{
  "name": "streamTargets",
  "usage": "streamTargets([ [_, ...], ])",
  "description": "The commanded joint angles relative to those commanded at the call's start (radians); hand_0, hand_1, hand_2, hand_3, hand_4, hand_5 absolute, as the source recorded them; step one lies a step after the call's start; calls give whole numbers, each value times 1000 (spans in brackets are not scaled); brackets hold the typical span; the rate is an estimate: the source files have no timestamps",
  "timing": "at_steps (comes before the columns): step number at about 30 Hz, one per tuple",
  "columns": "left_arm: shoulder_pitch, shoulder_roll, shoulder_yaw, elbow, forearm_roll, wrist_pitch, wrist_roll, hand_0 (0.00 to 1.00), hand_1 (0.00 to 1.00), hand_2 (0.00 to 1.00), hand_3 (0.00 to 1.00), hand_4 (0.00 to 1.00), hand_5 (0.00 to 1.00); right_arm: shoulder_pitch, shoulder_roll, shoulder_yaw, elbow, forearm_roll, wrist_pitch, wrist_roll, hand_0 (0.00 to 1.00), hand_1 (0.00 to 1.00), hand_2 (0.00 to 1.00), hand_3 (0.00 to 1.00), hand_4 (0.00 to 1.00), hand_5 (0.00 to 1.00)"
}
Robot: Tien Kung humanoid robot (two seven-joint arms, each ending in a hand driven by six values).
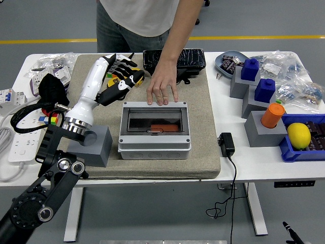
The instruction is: Fetch the battery,place it into the box,close the lid of the box
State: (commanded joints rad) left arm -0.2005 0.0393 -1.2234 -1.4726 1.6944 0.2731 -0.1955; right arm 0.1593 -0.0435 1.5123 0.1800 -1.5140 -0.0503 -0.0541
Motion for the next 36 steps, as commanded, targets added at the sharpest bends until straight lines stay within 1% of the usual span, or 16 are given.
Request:
streamTargets([
  [5,84,-3,-91,25,-208,-102,-69,659,802,778,753,998,831,-2,2,2,0,2,-1,1,972,817,755,789,998,998],
  [6,95,-2,-107,30,-254,-115,-77,868,961,934,937,998,998,-3,2,3,0,1,-1,2,968,816,755,789,998,998],
  [7,107,1,-128,40,-292,-125,-86,868,961,934,937,998,998,-4,3,8,0,-2,-2,2,968,816,755,789,998,998],
  [11,140,8,-190,52,-468,-123,-94,868,961,934,937,998,998,-3,2,7,0,1,-3,5,968,816,755,789,998,998],
  [12,147,8,-206,52,-507,-119,-92,998,998,998,998,998,998,-3,2,7,0,2,-4,5,968,816,754,790,998,998],
  [14,154,8,-228,51,-591,-104,-83,998,998,998,998,998,998,-2,0,8,0,0,-4,4,968,816,754,790,998,998],
  [16,162,12,-247,45,-633,-99,-64,998,998,998,998,998,998,-1,-1,6,0,2,-3,4,968,816,754,790,998,998],
  [19,168,23,-260,42,-587,-110,-35,998,998,998,998,998,998,2,-2,6,0,3,-4,4,968,816,753,789,998,998],
  [21,168,35,-258,38,-544,-127,-5,998,998,998,998,998,998,3,-2,5,0,3,-4,4,968,816,753,789,998,998],
  [23,167,43,-260,33,-508,-155,24,998,998,998,998,998,998,3,-3,7,0,1,-5,4,968,816,753,789,998,998],
  [24,167,44,-261,32,-503,-162,29,981,998,958,931,998,998,3,-3,7,0,1,-5,4,969,817,754,789,998,998],
  [27,160,48,-262,26,-500,-184,50,981,998,958,931,998,998,7,-6,-1,0,4,-5,4,969,817,754,789,998,998],
  [29,159,49,-259,21,-506,-183,52,981,998,958,931,998,998,10,-10,-5,0,4,-4,3,969,817,754,789,998,998],
  [30,159,50,-259,20,-504,-182,53,755,782,748,749,998,998,11,-11,-7,0,4,-4,3,968,818,754,789,998,998],
  [35,157,41,-258,13,-494,-164,53,755,782,748,749,998,998,7,-14,-6,0,-2,-4,2,968,818,754,789,998,998],
  [36,155,37,-257,12,-488,-160,54,730,747,714,728,998,998,6,-15,-5,0,-5,-4,1,968,818,754,790,998,998],
])
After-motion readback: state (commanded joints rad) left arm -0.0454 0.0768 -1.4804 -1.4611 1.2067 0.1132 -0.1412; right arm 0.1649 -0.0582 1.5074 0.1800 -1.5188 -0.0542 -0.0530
